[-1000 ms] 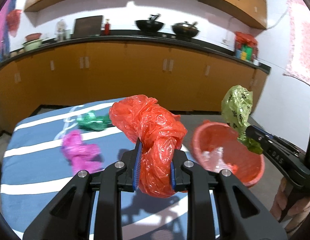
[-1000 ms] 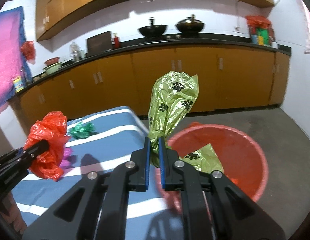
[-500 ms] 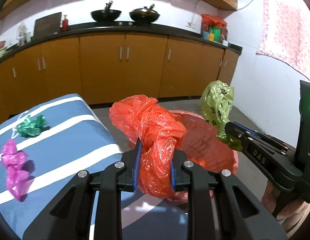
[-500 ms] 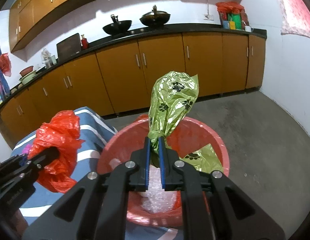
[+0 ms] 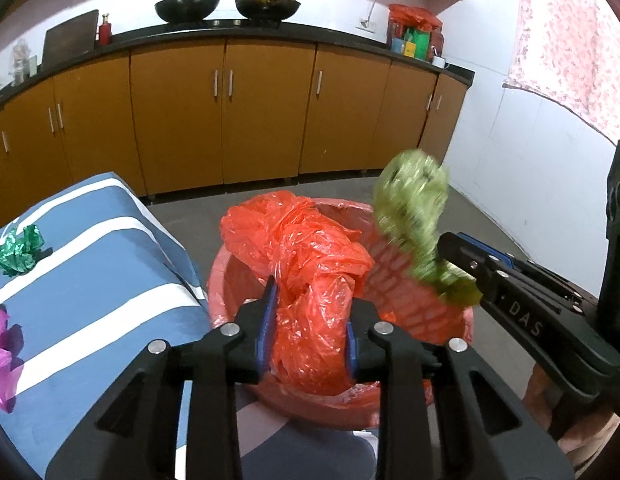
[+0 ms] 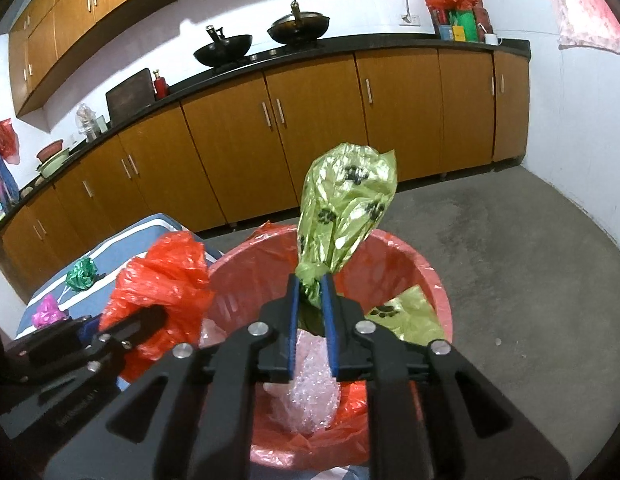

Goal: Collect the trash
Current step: 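Open the left tool over the basket while the right tool releases the green bag there, then move both open tools back over the pink and green bags on the table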

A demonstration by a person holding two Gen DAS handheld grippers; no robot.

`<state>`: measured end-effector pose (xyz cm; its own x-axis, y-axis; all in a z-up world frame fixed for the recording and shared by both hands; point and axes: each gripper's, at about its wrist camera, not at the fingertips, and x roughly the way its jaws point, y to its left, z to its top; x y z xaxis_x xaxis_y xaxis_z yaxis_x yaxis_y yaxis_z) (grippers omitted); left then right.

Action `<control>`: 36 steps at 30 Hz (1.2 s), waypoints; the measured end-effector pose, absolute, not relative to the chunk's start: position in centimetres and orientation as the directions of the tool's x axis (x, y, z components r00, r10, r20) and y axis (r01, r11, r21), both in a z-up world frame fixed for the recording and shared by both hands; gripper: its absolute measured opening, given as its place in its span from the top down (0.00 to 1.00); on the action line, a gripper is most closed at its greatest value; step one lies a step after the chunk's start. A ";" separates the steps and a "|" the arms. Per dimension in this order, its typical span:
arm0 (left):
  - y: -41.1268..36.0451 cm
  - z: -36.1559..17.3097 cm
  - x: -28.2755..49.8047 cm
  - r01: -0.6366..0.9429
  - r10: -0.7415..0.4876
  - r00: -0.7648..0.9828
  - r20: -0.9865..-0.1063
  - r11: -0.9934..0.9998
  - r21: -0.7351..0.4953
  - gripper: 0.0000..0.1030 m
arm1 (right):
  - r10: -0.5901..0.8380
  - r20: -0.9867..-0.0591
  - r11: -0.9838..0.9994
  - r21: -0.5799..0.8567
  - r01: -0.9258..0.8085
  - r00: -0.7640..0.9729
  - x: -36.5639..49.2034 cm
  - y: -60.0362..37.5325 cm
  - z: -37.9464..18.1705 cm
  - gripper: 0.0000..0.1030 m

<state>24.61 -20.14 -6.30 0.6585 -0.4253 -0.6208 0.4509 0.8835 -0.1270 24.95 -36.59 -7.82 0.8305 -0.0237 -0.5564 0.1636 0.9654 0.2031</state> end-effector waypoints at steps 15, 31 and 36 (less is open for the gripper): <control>-18.1 -6.7 24.6 0.390 -0.382 0.677 -0.629 0.911 -0.134 0.58 | -0.052 -0.563 0.960 0.198 0.196 0.825 24.1 -37.2 -8.3 0.75; -0.6 -5.0 22.0 -0.041 0.035 0.827 -0.561 0.999 0.003 0.37 | 0.042 -0.563 0.980 0.184 0.076 0.825 24.0 -30.9 -8.1 0.50; 4.9 -6.6 22.6 -0.174 0.133 0.777 -0.616 0.985 -0.007 0.35 | 0.120 -0.558 0.983 0.183 -0.020 0.821 24.5 -25.7 -7.7 0.40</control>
